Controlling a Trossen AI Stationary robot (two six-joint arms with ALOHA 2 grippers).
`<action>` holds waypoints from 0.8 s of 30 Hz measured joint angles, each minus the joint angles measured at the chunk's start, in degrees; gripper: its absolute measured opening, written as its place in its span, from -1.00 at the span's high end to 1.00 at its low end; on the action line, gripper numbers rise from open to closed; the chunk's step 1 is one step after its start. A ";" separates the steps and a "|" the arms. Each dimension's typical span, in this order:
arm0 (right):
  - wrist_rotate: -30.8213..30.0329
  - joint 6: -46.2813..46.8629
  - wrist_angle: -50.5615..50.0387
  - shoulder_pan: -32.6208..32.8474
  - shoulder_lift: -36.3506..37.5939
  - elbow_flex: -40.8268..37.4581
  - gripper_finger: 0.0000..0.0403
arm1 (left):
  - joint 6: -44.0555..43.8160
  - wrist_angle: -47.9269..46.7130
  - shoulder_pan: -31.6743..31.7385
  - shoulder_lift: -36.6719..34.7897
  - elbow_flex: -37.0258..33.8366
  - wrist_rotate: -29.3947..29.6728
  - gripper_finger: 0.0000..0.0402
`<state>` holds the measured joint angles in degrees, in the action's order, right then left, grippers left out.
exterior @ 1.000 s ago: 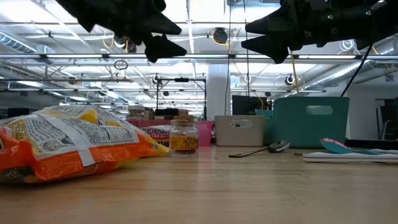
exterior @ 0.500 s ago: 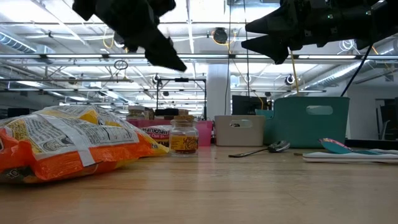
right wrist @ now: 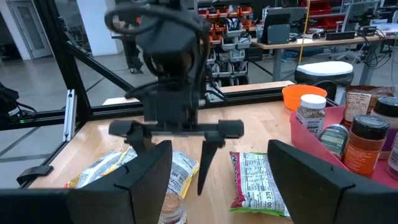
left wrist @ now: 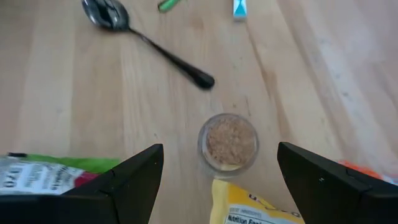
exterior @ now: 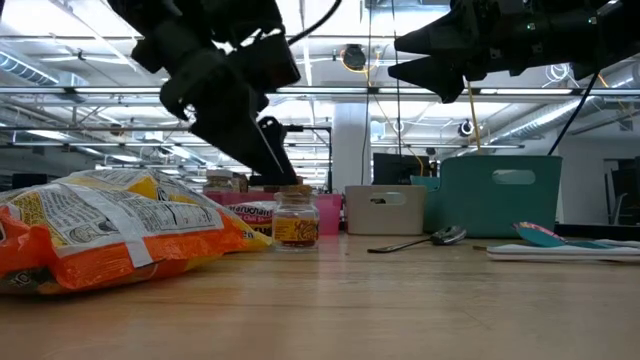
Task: Pick & Place Food Item
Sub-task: Put the brown seasoning bottle into the red bin
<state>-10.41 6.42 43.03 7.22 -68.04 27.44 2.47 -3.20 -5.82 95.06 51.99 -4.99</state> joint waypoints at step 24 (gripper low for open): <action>0.00 -0.02 -0.07 0.00 0.00 0.00 -0.27 | 0.23 7.56 -0.70 7.04 -0.02 -0.99 -0.56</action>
<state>-10.41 6.39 42.96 7.22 -68.04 27.44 2.70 4.37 -6.52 102.10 51.96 -5.98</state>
